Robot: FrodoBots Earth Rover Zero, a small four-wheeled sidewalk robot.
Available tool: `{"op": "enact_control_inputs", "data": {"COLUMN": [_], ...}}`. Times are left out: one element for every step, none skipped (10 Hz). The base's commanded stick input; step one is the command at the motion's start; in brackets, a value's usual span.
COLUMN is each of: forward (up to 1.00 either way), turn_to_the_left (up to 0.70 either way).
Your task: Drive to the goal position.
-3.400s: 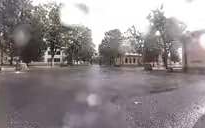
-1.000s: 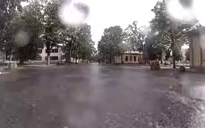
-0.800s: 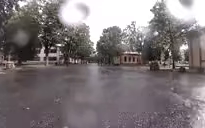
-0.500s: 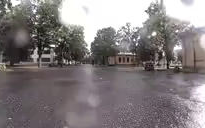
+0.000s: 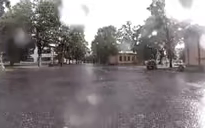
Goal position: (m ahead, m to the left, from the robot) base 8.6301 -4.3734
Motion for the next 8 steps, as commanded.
{"op": "enact_control_inputs", "data": {"forward": [0.85, 0.85, 0.85, 0.85, 0.85, 0.85, 0.85, 0.85], "turn_to_the_left": [0.0, 0.0, 0.0, 0.0, 0.0, 0.0, 0.0, 0.0]}}
